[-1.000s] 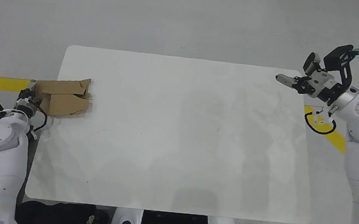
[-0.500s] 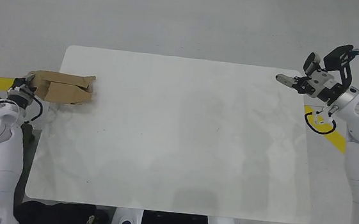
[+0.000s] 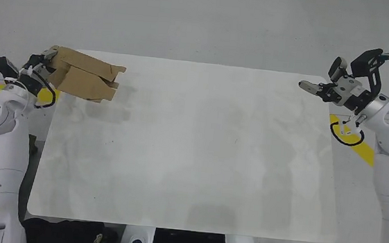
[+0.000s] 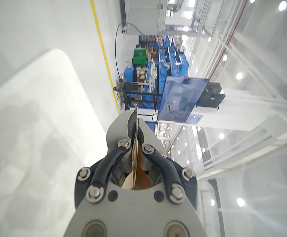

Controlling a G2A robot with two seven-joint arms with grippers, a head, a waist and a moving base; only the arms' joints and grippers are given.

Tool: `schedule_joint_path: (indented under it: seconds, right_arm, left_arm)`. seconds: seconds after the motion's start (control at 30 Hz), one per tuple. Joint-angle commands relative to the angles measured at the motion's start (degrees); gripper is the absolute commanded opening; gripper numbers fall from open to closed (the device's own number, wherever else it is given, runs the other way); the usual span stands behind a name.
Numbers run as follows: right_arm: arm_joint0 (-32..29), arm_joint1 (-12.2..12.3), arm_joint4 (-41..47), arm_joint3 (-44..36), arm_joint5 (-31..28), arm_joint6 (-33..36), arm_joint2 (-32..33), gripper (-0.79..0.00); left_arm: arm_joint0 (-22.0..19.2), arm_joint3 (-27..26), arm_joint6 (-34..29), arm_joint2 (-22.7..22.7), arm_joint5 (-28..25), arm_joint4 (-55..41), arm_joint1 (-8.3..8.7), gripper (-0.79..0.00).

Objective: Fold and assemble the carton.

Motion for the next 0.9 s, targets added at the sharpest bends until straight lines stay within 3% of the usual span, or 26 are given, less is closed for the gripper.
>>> schedule_joint_path:
  seconds: [0.0, 0.17, 0.5, 0.57, 0.87]
  right_arm:
    - [0.0, 0.0, 0.0, 0.0, 0.0, 0.0, 0.0, 0.0]
    - [0.0, 0.0, 0.0, 0.0, 0.0, 0.0, 0.0, 0.0]
    - [0.0, 0.0, 0.0, 0.0, 0.0, 0.0, 0.0, 0.0]
    - [0.0, 0.0, 0.0, 0.0, 0.0, 0.0, 0.0, 0.0]
    - [0.0, 0.0, 0.0, 0.0, 0.0, 0.0, 0.0, 0.0]
  left_arm:
    - [-1.85, 0.35, -1.43, 2.05, -1.2, 0.14, -0.23, -0.785]
    - [-6.81, 2.2, -7.54, 7.89, -3.35, 1.52, -0.83, -0.785]
    - [-15.22, 6.07, -26.14, 21.21, -9.96, 1.76, -2.84, -0.785]
    - [-16.22, 6.78, -27.01, 23.44, -12.79, 3.1, -3.27, -0.785]
    - [-20.96, 7.56, -33.02, 33.98, -14.85, 1.34, -6.18, -0.785]
